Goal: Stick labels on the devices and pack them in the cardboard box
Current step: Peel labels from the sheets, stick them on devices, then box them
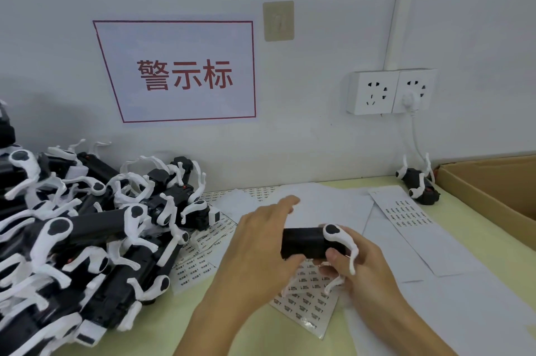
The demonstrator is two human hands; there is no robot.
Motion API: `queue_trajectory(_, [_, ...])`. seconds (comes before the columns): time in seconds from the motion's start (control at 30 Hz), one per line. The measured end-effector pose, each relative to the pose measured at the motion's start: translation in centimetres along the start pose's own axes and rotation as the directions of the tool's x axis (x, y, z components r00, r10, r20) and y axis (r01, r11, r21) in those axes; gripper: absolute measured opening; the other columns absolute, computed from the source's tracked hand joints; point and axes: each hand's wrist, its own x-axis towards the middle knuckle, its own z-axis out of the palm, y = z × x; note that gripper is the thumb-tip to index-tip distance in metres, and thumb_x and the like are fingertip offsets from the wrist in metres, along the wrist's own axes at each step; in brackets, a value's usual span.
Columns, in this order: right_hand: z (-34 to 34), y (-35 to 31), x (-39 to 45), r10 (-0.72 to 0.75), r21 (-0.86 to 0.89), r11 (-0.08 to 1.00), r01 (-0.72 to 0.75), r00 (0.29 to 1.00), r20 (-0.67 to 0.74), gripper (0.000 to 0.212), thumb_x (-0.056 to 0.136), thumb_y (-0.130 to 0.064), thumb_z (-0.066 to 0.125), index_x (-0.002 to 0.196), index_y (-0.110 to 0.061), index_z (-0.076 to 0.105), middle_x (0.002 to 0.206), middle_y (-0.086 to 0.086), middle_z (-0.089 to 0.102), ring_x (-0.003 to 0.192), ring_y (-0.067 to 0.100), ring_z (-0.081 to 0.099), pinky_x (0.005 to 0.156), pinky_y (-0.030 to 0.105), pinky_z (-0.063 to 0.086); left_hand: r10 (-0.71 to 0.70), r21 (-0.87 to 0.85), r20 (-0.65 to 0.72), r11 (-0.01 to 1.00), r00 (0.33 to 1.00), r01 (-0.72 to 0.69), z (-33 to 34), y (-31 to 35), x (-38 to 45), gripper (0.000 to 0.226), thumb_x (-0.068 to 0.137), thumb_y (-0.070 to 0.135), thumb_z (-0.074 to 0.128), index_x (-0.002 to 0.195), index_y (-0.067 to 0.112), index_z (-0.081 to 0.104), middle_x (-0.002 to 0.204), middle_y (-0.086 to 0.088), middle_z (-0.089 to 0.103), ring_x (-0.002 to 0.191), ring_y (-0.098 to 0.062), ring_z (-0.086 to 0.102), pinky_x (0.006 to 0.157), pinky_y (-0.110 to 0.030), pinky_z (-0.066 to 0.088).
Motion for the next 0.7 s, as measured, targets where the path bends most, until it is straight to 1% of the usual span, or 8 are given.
queue_trajectory(0.1, [-0.1, 0.0, 0.1, -0.011, 0.034, 0.999, 0.009, 0.998, 0.064, 0.048, 0.096, 0.009, 0.052, 0.100, -0.033, 0.075, 0.094, 0.008, 0.075, 0.082, 0.022, 0.072, 0.067, 0.027, 0.055, -0.064, -0.036, 0.056, 0.997, 0.996, 0.066, -0.7, -0.3, 0.2, 0.071, 0.085, 0.043, 0.073, 0.141, 0.052, 0.032, 0.133, 0.031, 0.046, 0.123, -0.002, 0.037, 0.104, -0.025, 0.036])
queue_trajectory(0.17, [0.0, 0.0, 0.0, -0.015, 0.046, 0.999, 0.011, 0.996, 0.088, 0.050, 0.096, 0.013, 0.050, 0.102, -0.030, 0.075, 0.101, 0.007, 0.074, 0.087, 0.022, 0.071, 0.073, 0.029, 0.055, -0.055, -0.052, 0.095, 0.997, 0.994, 0.060, -0.9, -0.4, 0.2, 0.049, 0.086, 0.040, 0.073, 0.130, 0.045, 0.053, 0.121, 0.026, 0.057, 0.114, -0.002, 0.049, 0.101, -0.027, 0.042])
queue_trajectory(0.23, [0.1, 0.1, 0.0, -0.017, 0.053, 0.999, 0.013, 0.997, 0.076, 0.052, 0.095, 0.014, 0.050, 0.103, -0.031, 0.075, 0.107, 0.005, 0.072, 0.088, 0.021, 0.071, 0.076, 0.030, 0.055, -0.037, -0.049, 0.099, 0.998, 0.994, 0.042, -0.9, -0.3, 0.3, 0.031, 0.086, 0.037, 0.073, 0.115, 0.041, 0.063, 0.106, 0.022, 0.062, 0.104, -0.004, 0.053, 0.094, -0.028, 0.045])
queue_trajectory(0.37, [0.2, -0.1, 0.2, -0.068, 0.060, 0.996, 0.067, 0.998, 0.012, 0.052, 0.093, 0.012, 0.056, 0.111, -0.033, 0.074, 0.112, -0.003, 0.073, 0.102, 0.018, 0.071, 0.079, 0.026, 0.058, -0.053, -0.063, -0.020, 0.997, 0.998, 0.052, -0.8, -0.2, 0.4, 0.026, 0.082, 0.035, 0.078, 0.105, 0.040, 0.065, 0.097, 0.024, 0.061, 0.100, 0.001, 0.050, 0.089, -0.023, 0.040])
queue_trajectory(0.43, [0.0, -0.1, 0.3, -0.079, 0.086, 0.993, 0.078, 0.997, 0.003, 0.048, 0.093, 0.009, 0.058, 0.116, -0.031, 0.072, 0.119, -0.002, 0.072, 0.110, 0.017, 0.069, 0.085, 0.033, 0.058, -0.061, -0.060, -0.091, 0.997, 0.994, 0.056, -1.0, -0.3, 0.4, 0.028, 0.080, 0.033, 0.081, 0.101, 0.040, 0.064, 0.094, 0.026, 0.059, 0.099, 0.002, 0.048, 0.089, -0.022, 0.038])
queue_trajectory(0.5, [-0.2, -0.1, 0.3, -0.057, 0.101, 0.993, 0.058, 0.998, -0.009, 0.045, 0.094, 0.006, 0.060, 0.121, -0.029, 0.069, 0.122, 0.000, 0.071, 0.113, 0.019, 0.068, 0.093, 0.039, 0.053, -0.065, -0.030, -0.184, 0.998, 0.981, 0.061, -1.2, -0.6, 0.4, 0.031, 0.077, 0.027, 0.084, 0.100, 0.036, 0.065, 0.092, 0.026, 0.056, 0.096, -0.003, 0.048, 0.090, -0.028, 0.039])
queue_trajectory(0.6, [-0.4, 0.0, 0.2, -0.049, 0.070, 0.996, 0.054, 0.996, -0.075, 0.041, 0.095, 0.007, 0.055, 0.120, -0.023, 0.069, 0.117, -0.001, 0.073, 0.107, 0.019, 0.071, 0.089, 0.037, 0.053, -0.068, 0.095, -0.349, 0.990, 0.935, 0.107, -1.7, -1.5, 0.5, 0.033, 0.070, 0.017, 0.087, 0.095, 0.025, 0.067, 0.091, 0.021, 0.056, 0.094, -0.014, 0.048, 0.087, -0.037, 0.039])
queue_trajectory(0.7, [-0.3, -0.2, 0.1, -0.069, -0.002, 0.998, 0.069, 0.988, -0.137, 0.040, 0.095, 0.010, 0.051, 0.112, -0.020, 0.071, 0.109, -0.002, 0.075, 0.101, 0.017, 0.073, 0.083, 0.033, 0.054, -0.089, 0.263, -0.397, 0.943, 0.914, 0.206, -2.0, -2.7, 0.3, 0.030, 0.070, 0.014, 0.086, 0.092, 0.021, 0.068, 0.094, 0.013, 0.061, 0.094, -0.020, 0.047, 0.082, -0.033, 0.029])
